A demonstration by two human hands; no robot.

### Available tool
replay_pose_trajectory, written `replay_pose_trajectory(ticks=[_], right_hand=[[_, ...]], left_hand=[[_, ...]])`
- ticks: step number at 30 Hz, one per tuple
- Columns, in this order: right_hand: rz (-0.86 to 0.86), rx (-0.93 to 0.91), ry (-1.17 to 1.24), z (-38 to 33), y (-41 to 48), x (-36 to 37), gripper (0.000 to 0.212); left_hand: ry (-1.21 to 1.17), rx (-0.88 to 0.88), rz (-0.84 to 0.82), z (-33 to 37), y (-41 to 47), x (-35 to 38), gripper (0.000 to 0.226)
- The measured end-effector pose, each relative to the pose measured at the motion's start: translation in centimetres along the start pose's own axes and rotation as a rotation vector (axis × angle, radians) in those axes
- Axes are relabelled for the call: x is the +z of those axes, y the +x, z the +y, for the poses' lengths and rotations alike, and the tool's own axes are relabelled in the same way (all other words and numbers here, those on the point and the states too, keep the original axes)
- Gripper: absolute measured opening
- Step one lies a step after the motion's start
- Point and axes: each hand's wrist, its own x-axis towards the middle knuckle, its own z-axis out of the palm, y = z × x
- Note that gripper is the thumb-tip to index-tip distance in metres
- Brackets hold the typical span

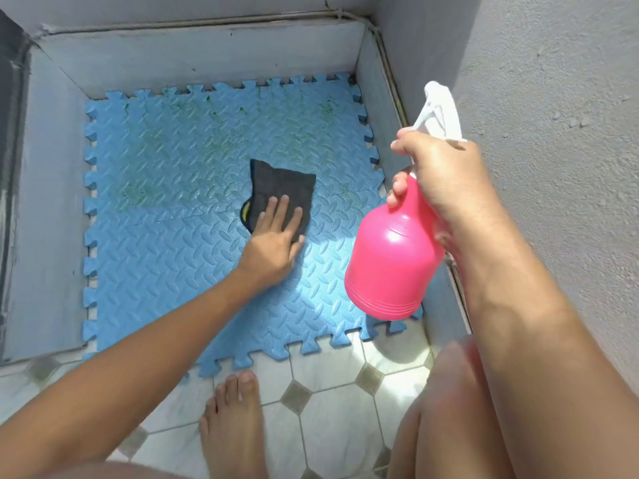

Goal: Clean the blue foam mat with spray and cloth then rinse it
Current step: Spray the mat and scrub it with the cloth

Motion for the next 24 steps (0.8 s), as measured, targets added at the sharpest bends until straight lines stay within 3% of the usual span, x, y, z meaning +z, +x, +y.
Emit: replay_pose_trajectory(ticks=[4, 6, 9, 10, 13, 16, 18, 22, 24], right_hand=[[-0.005, -0.027, 0.009, 0.0, 0.0, 0.2, 0.007], [-0.016, 0.0, 0.025, -0.1, 0.0, -0.1, 0.01], [-0.029, 0.045, 0.085, -0.4, 0.0, -0.3, 0.016], [-0.029, 0.05, 0.099, -0.4, 0.1, -0.3, 0.017], [-0.021, 0.028, 0.086, -0.2, 0.3, -0.2, 0.017], [-0.013, 0.006, 0.042, 0.0, 0.5, -0.1, 0.013], [-0.007, 0.003, 0.023, 0.1, 0.7, -0.2, 0.011], [-0.048, 0.002, -0.041, 0.1, 0.8, 0.4, 0.01], [-0.088, -0.011, -0.07, 0.4, 0.7, 1.2, 0.009]], left_hand=[[0.009, 0.562, -0.208, 5.6, -3.5, 1.5, 0.052], [0.0, 0.742, -0.19, 7.7, -3.4, 1.2, 0.036], [0.018, 0.626, -0.148, 9.3, 0.1, -1.3, 0.017], [0.005, 0.546, -0.197, 9.5, 2.2, -1.9, 0.02], [0.053, 0.216, -0.226, 8.6, 8.2, -2.2, 0.061], [0.018, 0.0, -0.195, 5.6, 10.6, -1.9, 0.063], [0.021, 0.028, -0.142, 4.6, 8.6, -1.7, 0.061], [0.062, 0.295, -0.19, 4.0, 0.0, 0.3, 0.063], [0.067, 0.265, -0.132, 2.2, -3.3, 0.9, 0.059]])
